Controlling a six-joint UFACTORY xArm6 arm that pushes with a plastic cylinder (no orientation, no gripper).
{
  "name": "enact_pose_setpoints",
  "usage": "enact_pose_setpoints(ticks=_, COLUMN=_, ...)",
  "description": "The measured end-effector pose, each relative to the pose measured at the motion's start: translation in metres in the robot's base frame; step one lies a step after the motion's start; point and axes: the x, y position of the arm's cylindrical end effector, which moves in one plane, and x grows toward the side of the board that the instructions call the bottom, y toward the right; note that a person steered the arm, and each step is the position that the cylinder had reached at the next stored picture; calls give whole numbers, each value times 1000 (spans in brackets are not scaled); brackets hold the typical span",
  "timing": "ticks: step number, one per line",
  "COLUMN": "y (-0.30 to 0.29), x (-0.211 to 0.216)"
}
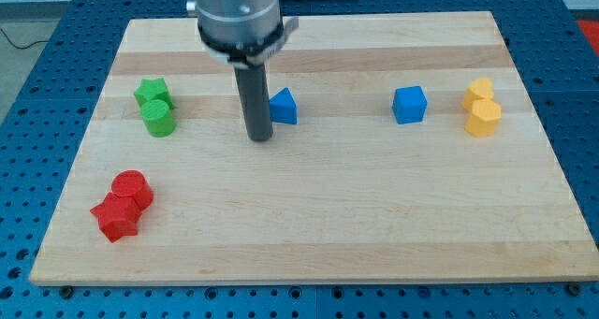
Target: Push the blue triangle to the top center of the board
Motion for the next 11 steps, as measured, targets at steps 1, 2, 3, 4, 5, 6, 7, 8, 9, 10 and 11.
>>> enact_pose_setpoints(ticks=1, y=15, x=-48)
enact_pose_setpoints(ticks=2, y=1, x=-35)
enact_pose_setpoints(ticks=3, y=-12, x=0)
enact_pose_setpoints(ticks=4, y=19, x=-10)
enact_pose_setpoints(ticks=5, y=48, x=-56)
enact_pose_setpoints(ticks=6, y=57, x=-88)
enact_pose_setpoints(ticks=7, y=51, x=-70)
enact_pose_setpoints(ticks=8, y=56, x=-54)
enact_pose_setpoints(ticks=9, y=71, x=-86)
enact_pose_setpoints(ticks=10, y=71, x=-127)
enact_pose_setpoints(ticks=11, y=71, x=-131)
